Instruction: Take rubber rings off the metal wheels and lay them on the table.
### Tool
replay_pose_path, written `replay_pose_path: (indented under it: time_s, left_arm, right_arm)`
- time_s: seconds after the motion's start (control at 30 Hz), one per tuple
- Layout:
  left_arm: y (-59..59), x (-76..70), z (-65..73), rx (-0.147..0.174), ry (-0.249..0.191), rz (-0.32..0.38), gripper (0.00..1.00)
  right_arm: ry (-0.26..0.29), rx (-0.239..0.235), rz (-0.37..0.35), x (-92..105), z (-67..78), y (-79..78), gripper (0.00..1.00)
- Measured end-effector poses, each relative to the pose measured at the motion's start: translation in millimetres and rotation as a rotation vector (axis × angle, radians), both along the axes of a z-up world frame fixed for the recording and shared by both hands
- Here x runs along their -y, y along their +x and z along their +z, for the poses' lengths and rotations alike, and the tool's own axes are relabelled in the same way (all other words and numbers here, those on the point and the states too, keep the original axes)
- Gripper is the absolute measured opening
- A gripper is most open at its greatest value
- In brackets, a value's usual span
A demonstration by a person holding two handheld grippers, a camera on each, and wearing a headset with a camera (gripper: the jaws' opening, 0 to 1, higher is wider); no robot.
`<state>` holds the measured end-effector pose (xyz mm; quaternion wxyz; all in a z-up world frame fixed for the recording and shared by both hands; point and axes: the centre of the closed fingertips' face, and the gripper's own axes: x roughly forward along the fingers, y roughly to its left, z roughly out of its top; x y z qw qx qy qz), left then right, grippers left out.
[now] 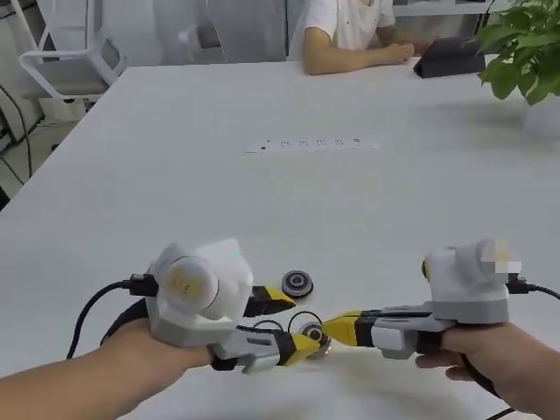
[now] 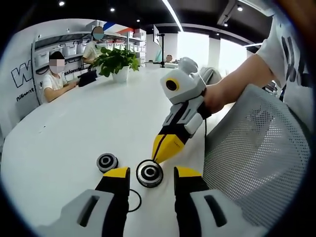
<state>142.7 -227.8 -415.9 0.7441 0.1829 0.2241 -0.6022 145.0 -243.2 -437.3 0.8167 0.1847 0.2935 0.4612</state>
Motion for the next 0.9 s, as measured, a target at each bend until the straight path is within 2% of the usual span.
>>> replay_pose_path:
  time_s: [0.17, 0.53, 0.9]
  left_arm:
    - [2.1, -7.1, 7.1, -0.006, -0.011, 0.02, 0.36]
    - [7.7, -21.7, 27.5, 0.003, -0.054, 0.051, 0.46]
    - [11.1, -37.2, 36.0, 0.006, -0.072, 0.083, 0.53]
  right_arm:
    - [0.001, 0.01, 0.008, -1.7, 5.9, 0.8, 0.0]
    - [-0.004, 0.026, 0.032, -6.7, 15.0, 4.2, 0.0]
    - [-0.009, 0.035, 0.051, -13.0, 20.7, 11.1, 0.0]
